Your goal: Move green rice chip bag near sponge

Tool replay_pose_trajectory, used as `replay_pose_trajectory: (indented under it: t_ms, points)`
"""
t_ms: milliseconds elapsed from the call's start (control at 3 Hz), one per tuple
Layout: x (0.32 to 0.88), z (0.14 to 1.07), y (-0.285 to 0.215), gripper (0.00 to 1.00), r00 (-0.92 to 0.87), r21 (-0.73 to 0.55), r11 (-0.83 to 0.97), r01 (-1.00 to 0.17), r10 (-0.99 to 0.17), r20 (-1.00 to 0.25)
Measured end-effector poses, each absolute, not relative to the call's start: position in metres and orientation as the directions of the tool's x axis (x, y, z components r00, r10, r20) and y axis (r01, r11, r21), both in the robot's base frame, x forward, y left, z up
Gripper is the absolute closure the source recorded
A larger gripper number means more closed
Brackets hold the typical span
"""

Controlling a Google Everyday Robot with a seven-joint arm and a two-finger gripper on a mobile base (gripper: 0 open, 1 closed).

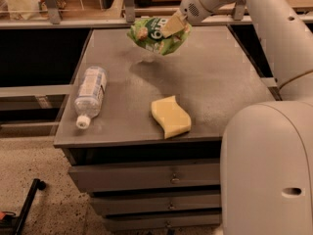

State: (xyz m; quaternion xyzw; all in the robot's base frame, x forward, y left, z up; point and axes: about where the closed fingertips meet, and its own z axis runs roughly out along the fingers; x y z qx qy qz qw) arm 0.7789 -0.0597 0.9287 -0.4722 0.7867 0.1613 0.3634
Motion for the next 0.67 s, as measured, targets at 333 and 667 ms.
replay_pose_trajectory:
  t_ms: [333,667]
  points:
    - [0.754,0.945,-0.083,1.00,-0.269,-0.075,0.477,-0.876,-0.611,-0.744]
    - [0.724,0.951,-0.112,1.00,-0.259,-0.032,0.441,-0.897,-0.582,-0.771]
